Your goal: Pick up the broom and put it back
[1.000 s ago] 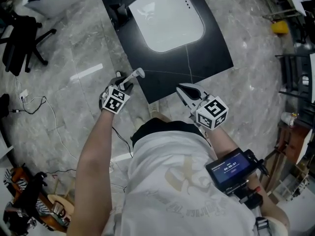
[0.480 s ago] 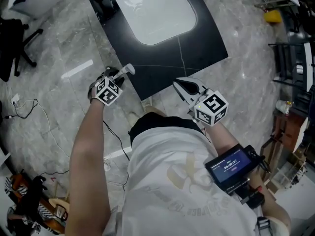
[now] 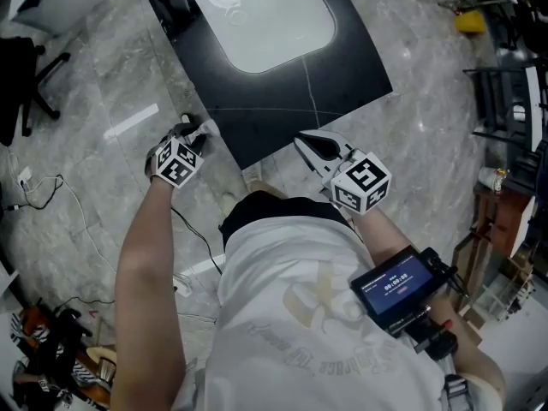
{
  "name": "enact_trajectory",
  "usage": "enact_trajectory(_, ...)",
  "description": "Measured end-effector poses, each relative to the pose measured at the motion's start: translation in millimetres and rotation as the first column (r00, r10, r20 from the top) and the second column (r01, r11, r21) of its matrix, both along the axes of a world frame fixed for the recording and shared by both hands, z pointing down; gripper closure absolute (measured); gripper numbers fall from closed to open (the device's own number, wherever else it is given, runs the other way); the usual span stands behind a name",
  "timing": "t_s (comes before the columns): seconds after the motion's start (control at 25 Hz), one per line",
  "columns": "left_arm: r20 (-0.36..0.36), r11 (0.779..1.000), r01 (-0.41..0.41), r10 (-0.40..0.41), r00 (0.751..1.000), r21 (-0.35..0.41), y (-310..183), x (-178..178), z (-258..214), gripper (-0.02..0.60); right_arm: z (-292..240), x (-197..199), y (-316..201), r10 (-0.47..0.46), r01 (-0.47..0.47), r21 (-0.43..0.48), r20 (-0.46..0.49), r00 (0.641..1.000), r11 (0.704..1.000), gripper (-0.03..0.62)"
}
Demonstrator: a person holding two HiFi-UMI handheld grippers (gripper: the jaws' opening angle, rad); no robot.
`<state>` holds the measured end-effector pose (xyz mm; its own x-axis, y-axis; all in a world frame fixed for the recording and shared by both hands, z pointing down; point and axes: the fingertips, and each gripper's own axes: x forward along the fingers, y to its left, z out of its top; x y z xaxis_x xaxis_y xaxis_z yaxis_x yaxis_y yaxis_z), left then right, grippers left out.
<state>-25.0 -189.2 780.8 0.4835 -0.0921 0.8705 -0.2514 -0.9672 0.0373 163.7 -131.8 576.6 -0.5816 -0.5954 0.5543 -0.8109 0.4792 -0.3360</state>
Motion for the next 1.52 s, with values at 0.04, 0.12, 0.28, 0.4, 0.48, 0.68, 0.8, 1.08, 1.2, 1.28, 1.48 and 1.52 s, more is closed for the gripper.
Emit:
enact_trajectory(0.04,-0.003,1.0,0.007,-0.007,1.0,0.004,1,-4,-3,0.491,-1,-3,-2,-0.005,0.005,0.003,0.002,1.0,1.0,0.576)
enact_trajectory(0.12,-0.008,1.0,0.022,-0.022,1.0,0.014,5,-13,-8,0.491,-2,-9,-6,-0.02,0.02,0.009,0.007,1.0,1.0,0.576)
enact_trajectory(0.28,-0.02,0.998,0.062,-0.062,0.998,0.025,24,-23,-13,0.491,-4,-17,-6,-0.049,0.049,0.014,0.017,0.999,0.999,0.576)
enact_trajectory(0.4,-0.023,0.995,0.099,-0.098,0.995,0.026,39,-35,-16,0.491,-7,-25,-5,-0.067,0.067,0.021,0.022,0.997,0.998,0.576)
enact_trajectory(0.48,-0.021,0.992,0.123,-0.122,0.992,0.024,49,-46,-19,0.492,-9,-34,-2,-0.079,0.079,0.024,0.022,0.997,0.997,0.576)
enact_trajectory(0.68,-0.042,0.984,0.178,-0.176,0.983,0.029,66,-65,-26,0.492,-11,-47,5,-0.104,0.103,0.031,0.02,0.994,0.994,0.576)
enact_trajectory(0.8,-0.072,0.98,0.197,-0.194,0.978,0.032,77,-80,-37,0.492,-16,-66,12,-0.118,0.118,0.041,0.02,0.993,0.992,0.576)
enact_trajectory(1.08,-0.168,0.958,0.288,-0.281,0.945,0.014,104,-83,-72,0.492,-27,-87,32,-0.153,0.151,0.058,0.025,0.988,0.987,0.576)
enact_trajectory(1.2,-0.178,0.947,0.315,-0.301,0.937,0.055,110,-85,-92,0.492,-30,-93,39,-0.163,0.16,0.066,0.03,0.986,0.985,0.576)
enact_trajectory(1.28,-0.192,0.934,0.353,-0.336,0.922,0.057,117,-90,-103,0.492,-34,-96,46,-0.168,0.166,0.068,0.033,0.985,0.984,0.576)
enact_trajectory(1.48,-0.253,0.877,0.477,-0.449,0.857,0.059,134,-114,-133,0.492,-38,-116,66,-0.202,0.198,0.085,0.045,0.978,0.977,0.576)
enact_trajectory(1.52,-0.268,0.865,0.498,-0.466,0.843,0.063,137,-118,-139,0.492,-38,-119,69,-0.208,0.204,0.087,0.046,0.977,0.975,0.576)
